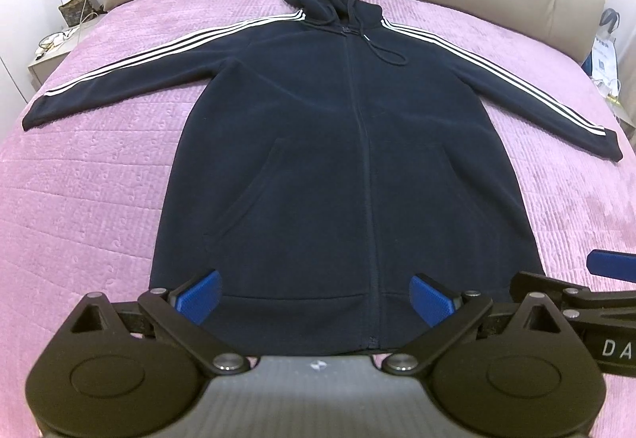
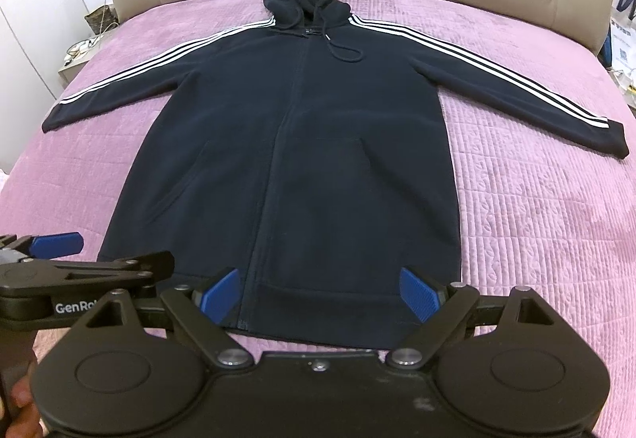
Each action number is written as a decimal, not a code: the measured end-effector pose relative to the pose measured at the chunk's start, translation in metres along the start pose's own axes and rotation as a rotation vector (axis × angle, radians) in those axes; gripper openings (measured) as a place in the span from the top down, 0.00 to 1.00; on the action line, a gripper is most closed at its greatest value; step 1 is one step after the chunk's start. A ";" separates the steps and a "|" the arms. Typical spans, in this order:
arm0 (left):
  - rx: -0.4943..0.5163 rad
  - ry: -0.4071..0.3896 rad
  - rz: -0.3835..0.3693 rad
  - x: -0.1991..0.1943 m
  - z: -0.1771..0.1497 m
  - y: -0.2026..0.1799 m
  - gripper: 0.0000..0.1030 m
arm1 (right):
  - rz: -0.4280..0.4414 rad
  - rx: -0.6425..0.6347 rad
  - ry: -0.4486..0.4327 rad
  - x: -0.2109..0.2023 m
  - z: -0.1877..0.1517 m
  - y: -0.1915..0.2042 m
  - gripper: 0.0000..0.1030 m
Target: Fold large clothes
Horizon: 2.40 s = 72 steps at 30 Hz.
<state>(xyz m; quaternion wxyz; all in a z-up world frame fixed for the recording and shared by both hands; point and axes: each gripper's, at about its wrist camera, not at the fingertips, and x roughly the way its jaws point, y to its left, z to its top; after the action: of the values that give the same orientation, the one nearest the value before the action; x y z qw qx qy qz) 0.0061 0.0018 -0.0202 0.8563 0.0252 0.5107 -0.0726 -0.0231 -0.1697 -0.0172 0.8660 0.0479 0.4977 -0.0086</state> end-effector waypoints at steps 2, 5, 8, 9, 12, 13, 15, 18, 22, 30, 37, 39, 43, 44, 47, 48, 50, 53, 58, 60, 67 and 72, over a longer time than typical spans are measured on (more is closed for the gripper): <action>-0.002 0.002 0.000 0.000 0.000 0.000 0.01 | 0.002 0.002 0.001 0.000 0.000 0.000 0.01; 0.000 0.004 -0.001 0.000 0.000 -0.002 0.01 | 0.001 0.007 0.002 0.001 0.000 -0.001 0.01; 0.001 0.004 0.000 0.000 0.000 -0.003 0.01 | 0.009 0.013 0.008 0.002 0.000 -0.002 0.01; 0.001 0.004 0.000 0.000 0.000 -0.002 0.01 | 0.010 0.011 0.008 0.002 0.000 -0.002 0.01; 0.000 -0.002 0.002 0.000 -0.001 -0.002 0.01 | 0.011 0.008 0.006 0.002 0.001 -0.002 0.01; 0.000 -0.005 0.003 0.000 -0.001 -0.002 0.01 | 0.013 0.009 0.006 0.002 0.001 -0.002 0.01; 0.003 -0.007 0.005 0.000 -0.001 -0.002 0.01 | 0.015 0.009 0.005 0.002 0.000 -0.002 0.01; -0.005 -0.006 0.000 0.000 0.000 -0.001 0.01 | 0.015 0.008 0.002 0.001 0.000 -0.003 0.01; -0.011 -0.005 0.003 -0.001 0.000 0.001 0.01 | 0.017 0.013 -0.002 0.000 -0.001 -0.004 0.01; -0.018 -0.010 0.007 -0.002 0.001 0.002 0.01 | 0.017 0.010 -0.005 -0.002 0.000 -0.003 0.01; -0.031 -0.010 0.008 -0.003 0.002 0.005 0.01 | 0.009 0.011 -0.007 -0.004 -0.001 -0.003 0.01; -0.035 -0.012 0.009 -0.004 0.002 0.005 0.01 | 0.008 0.011 -0.007 -0.004 -0.001 -0.002 0.01; -0.036 -0.015 0.017 -0.005 0.003 0.007 0.01 | 0.004 0.013 -0.008 -0.004 -0.001 -0.001 0.01; -0.037 -0.014 0.018 -0.005 0.003 0.007 0.01 | 0.004 0.012 -0.008 -0.004 -0.001 -0.001 0.01; -0.040 -0.013 0.017 -0.004 0.003 0.007 0.01 | 0.002 0.016 -0.009 -0.004 0.000 -0.002 0.01; -0.040 -0.013 0.018 -0.004 0.004 0.008 0.01 | 0.002 0.018 -0.010 -0.004 0.000 -0.002 0.01; -0.040 -0.014 0.021 -0.003 0.004 0.007 0.01 | 0.003 0.022 -0.015 -0.004 0.000 -0.003 0.01; -0.044 -0.013 0.018 0.000 0.005 0.010 0.01 | 0.011 0.029 -0.031 -0.003 0.001 -0.009 0.01; -0.039 -0.012 0.006 0.014 0.010 0.035 0.01 | 0.019 0.041 -0.074 0.021 0.004 -0.037 0.01; -0.052 -0.012 0.002 0.025 0.015 0.058 0.01 | 0.013 0.068 -0.063 0.038 0.002 -0.053 0.01; -0.057 0.115 -0.055 0.091 0.030 0.148 0.05 | -0.075 0.079 -0.042 0.101 -0.020 -0.112 0.01; -0.076 0.215 -0.155 0.146 0.016 0.188 0.13 | -0.066 0.107 0.006 0.130 -0.042 -0.135 0.01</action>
<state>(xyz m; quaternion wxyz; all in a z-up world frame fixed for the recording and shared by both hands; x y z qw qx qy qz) 0.1163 0.1709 -0.1466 0.7887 -0.0393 0.6025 -0.1160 -0.0026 -0.2955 -0.1605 0.8598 0.0778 0.5006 -0.0635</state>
